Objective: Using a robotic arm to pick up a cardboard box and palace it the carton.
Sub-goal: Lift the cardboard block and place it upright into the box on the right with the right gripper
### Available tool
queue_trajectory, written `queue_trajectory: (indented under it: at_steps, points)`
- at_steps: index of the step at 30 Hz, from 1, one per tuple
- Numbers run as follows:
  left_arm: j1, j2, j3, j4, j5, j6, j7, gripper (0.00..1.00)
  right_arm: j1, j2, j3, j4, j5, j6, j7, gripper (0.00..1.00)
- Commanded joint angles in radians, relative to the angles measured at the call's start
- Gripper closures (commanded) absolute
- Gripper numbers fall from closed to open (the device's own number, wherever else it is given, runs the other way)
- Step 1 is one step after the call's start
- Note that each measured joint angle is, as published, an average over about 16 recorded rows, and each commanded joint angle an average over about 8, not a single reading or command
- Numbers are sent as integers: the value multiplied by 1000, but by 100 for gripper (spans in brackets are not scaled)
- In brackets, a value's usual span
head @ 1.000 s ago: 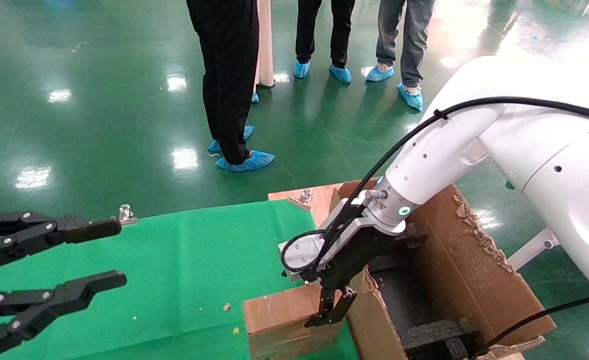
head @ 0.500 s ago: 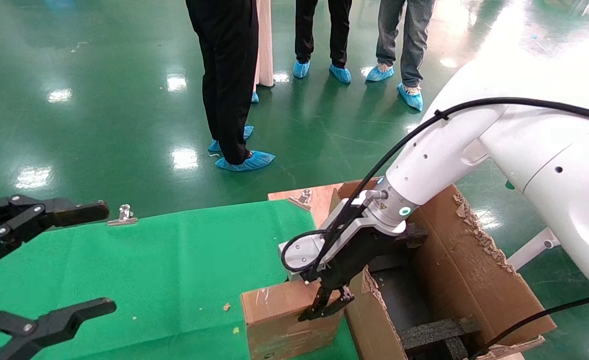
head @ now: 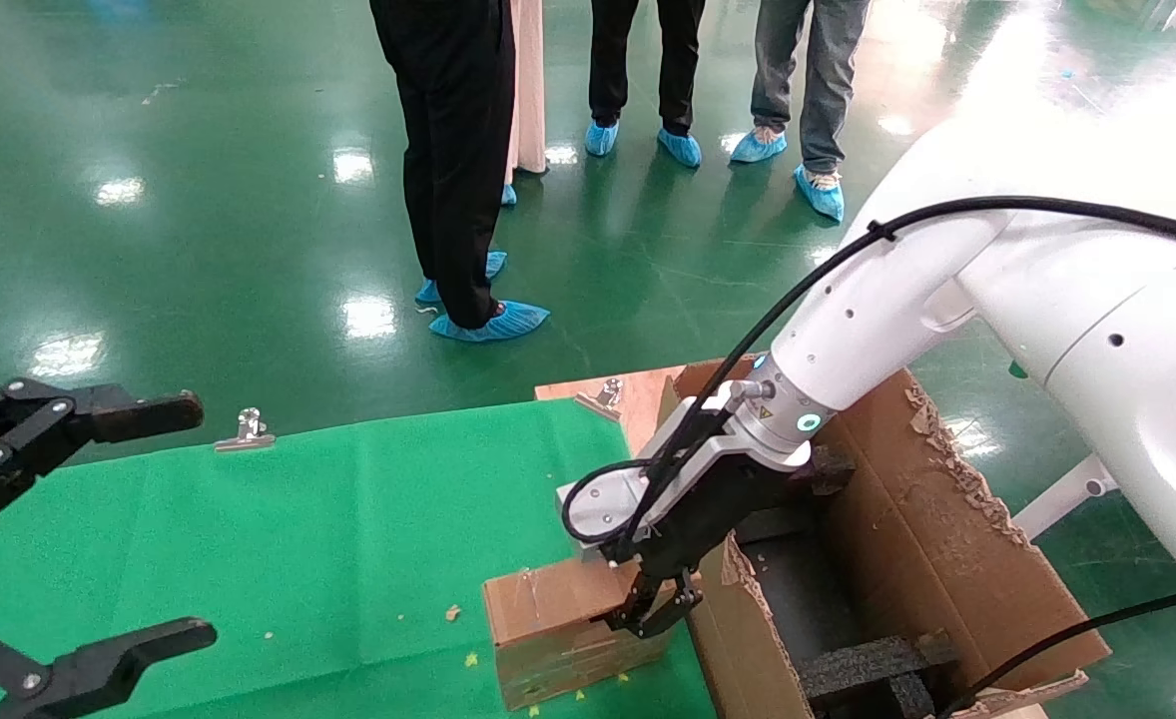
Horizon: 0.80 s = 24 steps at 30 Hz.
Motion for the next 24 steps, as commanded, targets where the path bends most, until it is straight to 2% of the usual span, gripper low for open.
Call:
queue_trajectory:
  at_steps: [1,8,24]
  points:
    - [0,0,0,0,0,0,0,0,-2,0,-1,1,0,1,1,100]
    - [0,0,1,1,0,0,0,0,56,17,-13,-30,51,-4,-4,100]
    - [-1,0,2,1,-1,0,1,0,365,79,-76,-181,196,-16,-93,100]
